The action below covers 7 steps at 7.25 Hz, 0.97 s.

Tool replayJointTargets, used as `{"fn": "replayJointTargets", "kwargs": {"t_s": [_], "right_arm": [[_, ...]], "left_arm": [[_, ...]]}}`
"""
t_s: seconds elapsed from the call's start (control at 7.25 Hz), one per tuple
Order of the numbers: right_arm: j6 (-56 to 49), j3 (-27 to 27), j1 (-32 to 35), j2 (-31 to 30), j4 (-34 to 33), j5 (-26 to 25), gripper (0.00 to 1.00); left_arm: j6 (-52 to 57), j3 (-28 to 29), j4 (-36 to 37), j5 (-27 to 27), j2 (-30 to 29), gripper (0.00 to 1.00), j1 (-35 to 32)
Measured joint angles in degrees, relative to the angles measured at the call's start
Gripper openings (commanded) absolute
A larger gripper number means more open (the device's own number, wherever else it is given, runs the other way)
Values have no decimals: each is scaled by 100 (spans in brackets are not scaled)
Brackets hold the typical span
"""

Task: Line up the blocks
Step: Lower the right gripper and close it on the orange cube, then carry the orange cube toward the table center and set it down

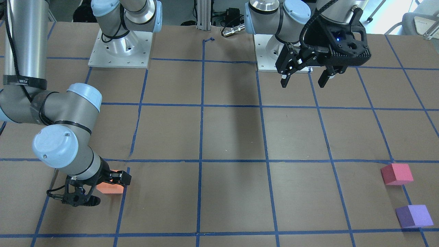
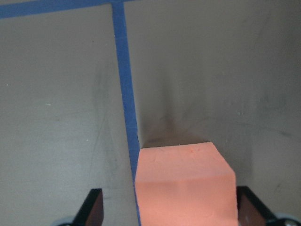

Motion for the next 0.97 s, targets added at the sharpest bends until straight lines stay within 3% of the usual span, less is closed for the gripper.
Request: {"fn": "replayJointTargets", "kwargs": {"t_s": [0.14,0.28,0.41,0.55,0.97], "right_arm": [[0,23,0,2,16,-47,100],[-3,112,0,5,11,-73,89],[-3,230,0,7,-26,-80,30],[3,300,0,11,-62,-62,0],[39,145,23,-45,-154,8,0]], "left_arm": [[0,-2,0,4,5,100,2],[0,1,0,6,6,100,7],[0,8,0,6,8,100,14],[0,9,0,7,13,100,18],[0,0,0,14,18,100,22]]}}
